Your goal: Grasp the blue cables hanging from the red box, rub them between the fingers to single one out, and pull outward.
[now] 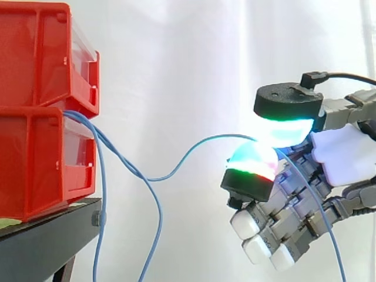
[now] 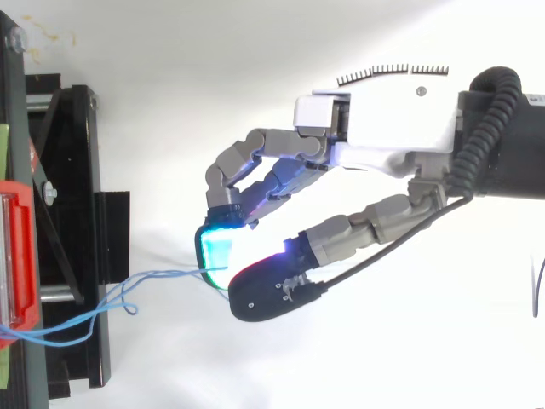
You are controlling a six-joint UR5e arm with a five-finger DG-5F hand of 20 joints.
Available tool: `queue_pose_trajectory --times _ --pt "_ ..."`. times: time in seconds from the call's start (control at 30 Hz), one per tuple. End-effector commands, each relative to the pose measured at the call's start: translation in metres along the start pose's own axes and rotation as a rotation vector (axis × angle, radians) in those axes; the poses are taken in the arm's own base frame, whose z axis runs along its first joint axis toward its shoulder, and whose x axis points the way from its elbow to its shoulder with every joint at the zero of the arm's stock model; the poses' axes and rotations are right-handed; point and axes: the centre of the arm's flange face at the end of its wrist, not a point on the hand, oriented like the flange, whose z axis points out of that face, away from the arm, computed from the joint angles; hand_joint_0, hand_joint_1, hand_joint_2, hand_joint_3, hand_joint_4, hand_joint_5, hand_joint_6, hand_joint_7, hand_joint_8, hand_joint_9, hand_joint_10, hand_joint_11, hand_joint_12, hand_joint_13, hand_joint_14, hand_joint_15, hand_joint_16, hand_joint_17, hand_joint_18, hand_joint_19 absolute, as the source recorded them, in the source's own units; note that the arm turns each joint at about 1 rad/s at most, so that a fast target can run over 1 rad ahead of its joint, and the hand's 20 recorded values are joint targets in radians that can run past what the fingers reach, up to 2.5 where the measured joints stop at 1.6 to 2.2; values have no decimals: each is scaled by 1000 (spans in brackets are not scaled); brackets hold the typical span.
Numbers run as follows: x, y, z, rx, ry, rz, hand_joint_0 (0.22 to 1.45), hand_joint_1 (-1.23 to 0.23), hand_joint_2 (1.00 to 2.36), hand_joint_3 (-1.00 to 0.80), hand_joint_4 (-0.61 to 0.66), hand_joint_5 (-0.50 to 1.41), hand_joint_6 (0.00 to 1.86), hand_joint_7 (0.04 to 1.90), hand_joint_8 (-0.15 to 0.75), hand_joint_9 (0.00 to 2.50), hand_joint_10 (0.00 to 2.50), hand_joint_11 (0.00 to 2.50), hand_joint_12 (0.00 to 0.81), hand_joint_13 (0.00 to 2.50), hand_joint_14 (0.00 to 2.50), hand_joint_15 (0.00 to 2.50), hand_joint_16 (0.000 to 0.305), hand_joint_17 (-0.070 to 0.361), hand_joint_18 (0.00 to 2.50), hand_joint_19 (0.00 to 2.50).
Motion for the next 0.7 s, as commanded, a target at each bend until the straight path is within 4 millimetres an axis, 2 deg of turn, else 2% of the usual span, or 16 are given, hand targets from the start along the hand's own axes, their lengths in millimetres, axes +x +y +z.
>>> queue_pose_trajectory --times 0.0,0.67 --pt "0 0 0 0 0 0 523 -777 1214 -45 70 -116 861 1137 266 828 3 313 222 655 6 231 26 59 443 393" --pt "0 0 0 0 0 0 526 -775 1208 -47 60 -117 862 1125 261 822 4 312 226 665 6 228 27 60 442 378"
